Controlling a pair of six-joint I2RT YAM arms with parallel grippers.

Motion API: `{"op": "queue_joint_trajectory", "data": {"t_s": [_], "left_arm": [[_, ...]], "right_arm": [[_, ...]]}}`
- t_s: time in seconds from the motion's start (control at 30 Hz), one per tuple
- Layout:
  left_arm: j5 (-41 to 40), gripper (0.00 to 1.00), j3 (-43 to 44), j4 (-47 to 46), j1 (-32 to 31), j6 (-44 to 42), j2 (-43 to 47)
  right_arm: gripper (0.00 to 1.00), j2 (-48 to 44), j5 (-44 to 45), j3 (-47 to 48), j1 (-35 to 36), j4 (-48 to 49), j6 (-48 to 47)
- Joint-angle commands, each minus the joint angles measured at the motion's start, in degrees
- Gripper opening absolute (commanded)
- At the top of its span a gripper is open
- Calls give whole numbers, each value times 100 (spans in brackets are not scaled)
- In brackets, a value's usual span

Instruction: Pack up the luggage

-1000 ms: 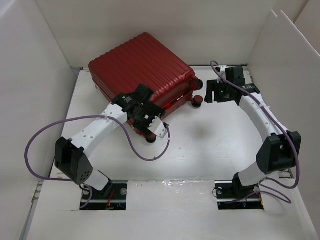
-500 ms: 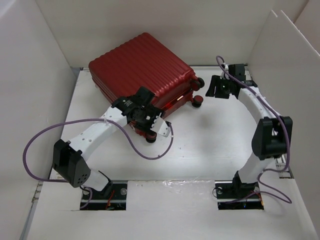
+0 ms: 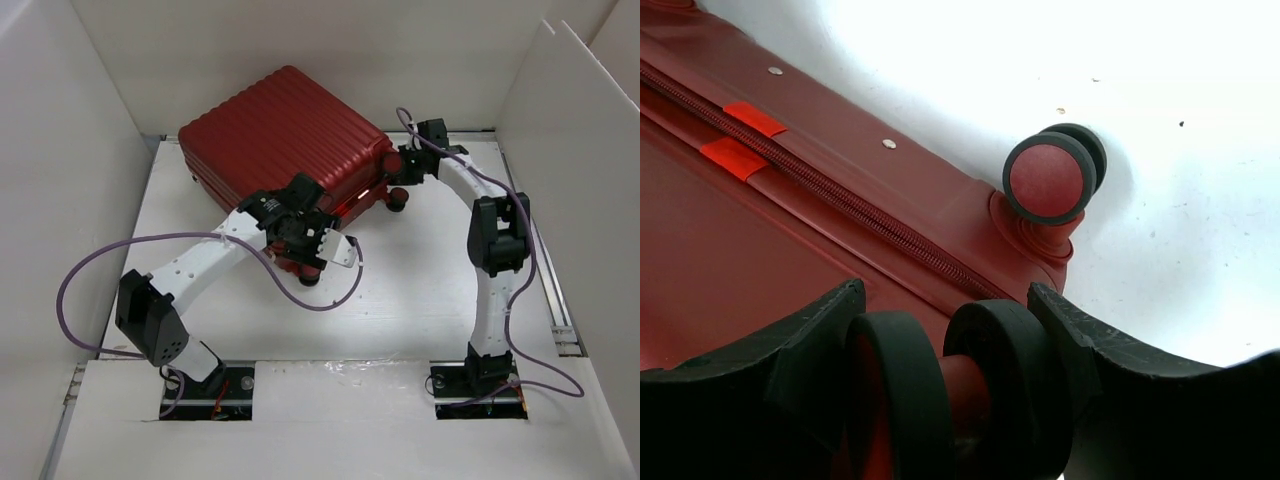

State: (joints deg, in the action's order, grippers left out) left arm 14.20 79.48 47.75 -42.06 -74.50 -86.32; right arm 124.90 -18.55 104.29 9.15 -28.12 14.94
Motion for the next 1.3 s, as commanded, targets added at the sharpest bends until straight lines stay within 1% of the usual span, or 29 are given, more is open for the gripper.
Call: {"op": "queue_joint_trajectory", "data": {"t_s": [0.0, 0.07, 0.1, 0.13, 0.17, 0.2, 0.27, 0.33, 0.4, 0.47, 0.53, 0.63, 0.7, 0.73, 0.77, 0.83, 0.87, 0.9, 0.93, 0.97, 1.0, 1.03, 1.07, 1.1, 1.13, 1.17, 1.2, 1.23, 1.27], "left_arm": [[1164, 0, 190, 227, -266, 1358, -253], [1217, 0, 348, 174, -433, 1491, -253], [1287, 0, 427, 113, -530, 1595, -401], [1340, 0, 515, 51, -696, 1788, -481], [1340, 0, 611, 51, -759, 1868, -569], [1340, 0, 804, 51, -759, 1930, -657], [1402, 0, 954, -2, -759, 2114, -877], [1402, 0, 955, -247, -759, 2264, -877], [1463, 0, 955, -449, -908, 2552, -877], [1638, 0, 1130, -678, -1101, 2817, -999], [1743, 0, 1306, -679, -1216, 3185, -1140], [1797, 0, 1526, -898, -1340, 3511, -1413], [1797, 0, 1605, -1004, -1400, 3696, -1474], [1797, 0, 1675, -1109, -1401, 3767, -1475], [1797, 0, 1676, -1171, -1401, 3854, -1536], [1849, 0, 1903, -1241, -1454, 4100, -1598], [1850, 0, 1991, -1294, -1506, 4162, -1598], [1850, 0, 2201, -1294, -1507, 4224, -1668], [1676, 0, 2316, -1294, -1585, 4224, -1668], [1613, 0, 2404, -1294, -1586, 4294, -1729], [1543, 0, 2475, -1355, -1586, 4295, -1730], [1316, 0, 2536, -1356, -1586, 4295, -1730], [1183, 0, 2589, -1356, -1586, 4295, -1730], [1104, 0, 2590, -1356, -1586, 4234, -1730], [1103, 0, 2590, -1356, -1586, 4164, -1730], [1103, 0, 2503, -1277, -1446, 4102, -1625], [1103, 0, 2450, -1216, -1393, 4101, -1572], [1042, 0, 2397, -1215, -1392, 4049, -1572], [867, 0, 2318, -1076, -1392, 3970, -1476]], "right_arm": [[2, -1, -351, 338, 122, 509, 158], [2, 227, -623, 477, -17, 623, 229], [2, 306, -720, 609, -18, 623, 281], [0, 411, -860, 775, -18, 623, 281], [0, 525, -861, 986, 34, 406, 281], [0, 796, -913, 1493, 87, 264, 203], [0, 1079, -1273, 1918, 314, 166, 114], [0, 1404, -1607, 2261, 482, 288, 114], [0, 1563, -1854, 2576, 762, 351, 114], [0, 1748, -2047, 2754, 956, 465, 114], [0, 1800, -2407, 2886, 1194, 622, 114], [0, 1801, -2549, 2886, 1396, 676, 114], [0, 1608, -2549, 2886, 1458, 676, 44], [2, 1521, -2340, 2791, 1458, 624, -17], [5, 1276, -2242, 2581, 1397, 623, -78], [16, 959, -2014, 2316, 1257, 623, -157], [18, 783, -2013, 2028, 1021, 571, -158], [22, 399, -1960, 1860, 854, 571, -245], [31, 186, -1960, 1658, 669, 518, -246], [36, -34, -2012, 1447, 250, 518, -246], [40, -497, -2013, 1001, 37, 518, -246], [45, -745, -2013, 744, -166, 518, -298], [53, -1009, -2082, 463, -342, 518, -368], [57, -1264, -2083, -148, -631, 518, -439], [61, -1815, -2083, -494, -738, 518, -570], [66, -2099, -2083, -880, -809, 631, -571], [68, -2362, -2083, -1250, -861, 711, -623], [70, -2852, -2161, -1949, -862, 859, -693], [72, -3092, -2162, -2270, -862, 861, -694]]}}
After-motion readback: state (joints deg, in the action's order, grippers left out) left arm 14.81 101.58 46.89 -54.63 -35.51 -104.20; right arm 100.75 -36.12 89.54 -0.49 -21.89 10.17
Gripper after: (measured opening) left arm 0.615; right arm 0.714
